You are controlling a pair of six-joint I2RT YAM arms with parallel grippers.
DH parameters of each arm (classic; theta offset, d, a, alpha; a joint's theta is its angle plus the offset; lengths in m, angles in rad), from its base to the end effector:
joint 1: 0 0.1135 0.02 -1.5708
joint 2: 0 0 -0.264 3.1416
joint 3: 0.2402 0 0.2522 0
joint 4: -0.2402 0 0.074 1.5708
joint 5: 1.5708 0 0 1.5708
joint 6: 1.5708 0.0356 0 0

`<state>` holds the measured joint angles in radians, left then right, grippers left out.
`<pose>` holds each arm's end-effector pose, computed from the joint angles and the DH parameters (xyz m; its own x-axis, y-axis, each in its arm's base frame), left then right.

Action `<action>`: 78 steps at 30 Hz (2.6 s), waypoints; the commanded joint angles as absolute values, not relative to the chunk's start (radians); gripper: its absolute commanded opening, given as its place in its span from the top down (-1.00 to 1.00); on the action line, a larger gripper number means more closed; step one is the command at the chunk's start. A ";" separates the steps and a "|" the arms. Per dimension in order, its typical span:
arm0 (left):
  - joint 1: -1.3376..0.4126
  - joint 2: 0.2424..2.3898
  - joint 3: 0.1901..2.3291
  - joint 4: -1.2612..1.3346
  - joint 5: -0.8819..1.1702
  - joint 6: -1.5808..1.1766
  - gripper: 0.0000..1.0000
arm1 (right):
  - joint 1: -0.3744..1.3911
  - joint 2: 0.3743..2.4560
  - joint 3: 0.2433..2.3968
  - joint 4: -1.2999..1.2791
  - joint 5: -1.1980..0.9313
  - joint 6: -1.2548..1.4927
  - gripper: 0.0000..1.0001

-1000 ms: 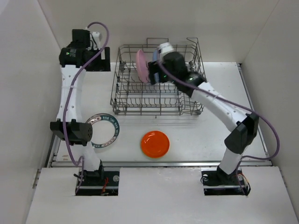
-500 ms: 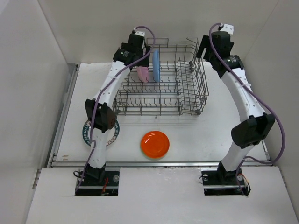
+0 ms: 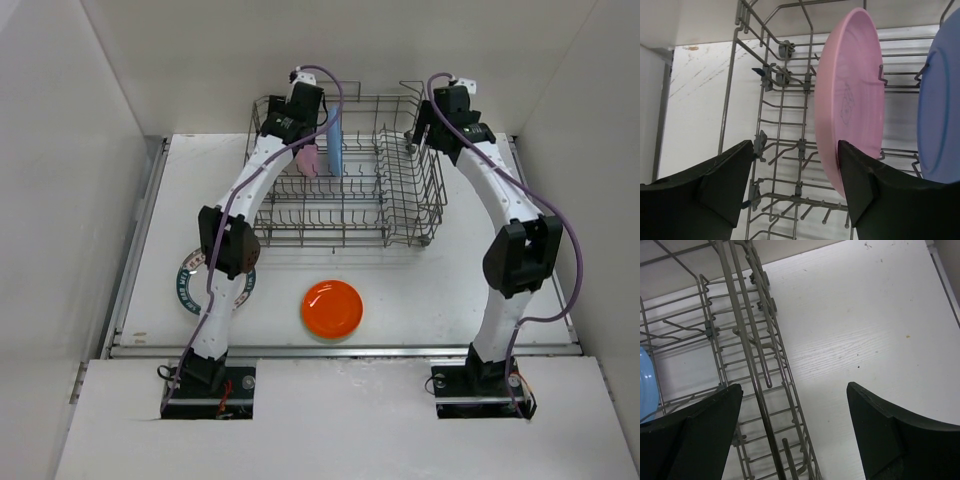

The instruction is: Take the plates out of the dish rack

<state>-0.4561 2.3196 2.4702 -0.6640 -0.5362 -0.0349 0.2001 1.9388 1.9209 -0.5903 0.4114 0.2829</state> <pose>0.4785 -0.2145 0.3516 -0.4399 0.1824 -0.8793 -0.0362 0.9747 0.2204 0.4424 0.0752 0.3545 -0.4988 0.1599 -0.8518 0.2902 0.9569 0.0097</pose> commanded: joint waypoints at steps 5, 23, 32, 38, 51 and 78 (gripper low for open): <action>-0.445 2.322 2.457 -0.661 -0.416 -0.032 0.03 | 0.189 1.979 1.904 -0.518 0.407 0.258 -0.81; -0.456 2.185 2.520 -0.672 -0.434 -0.023 1.00 | 0.189 1.931 1.812 -0.456 0.339 0.219 -0.67; -0.446 2.094 2.493 -0.735 -0.397 -0.014 1.00 | 0.198 1.870 1.821 -0.445 0.357 0.201 -0.67; -0.446 2.066 2.526 -0.735 -0.420 0.012 1.00 | 0.228 1.799 1.786 -0.445 0.388 0.192 -0.67; -0.345 1.954 2.530 -0.807 -0.480 0.031 1.00 | 0.324 1.701 1.759 -0.413 0.378 0.192 -0.67; 0.227 1.926 1.979 -0.706 -0.062 -0.134 1.00 | 0.357 2.108 2.048 -0.414 0.026 0.509 -0.67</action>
<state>0.1879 1.9175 1.9984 -0.7868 -0.2298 -0.1135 0.3660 2.0903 1.9820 -0.4416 0.0631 0.4736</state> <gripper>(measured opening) 0.039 0.839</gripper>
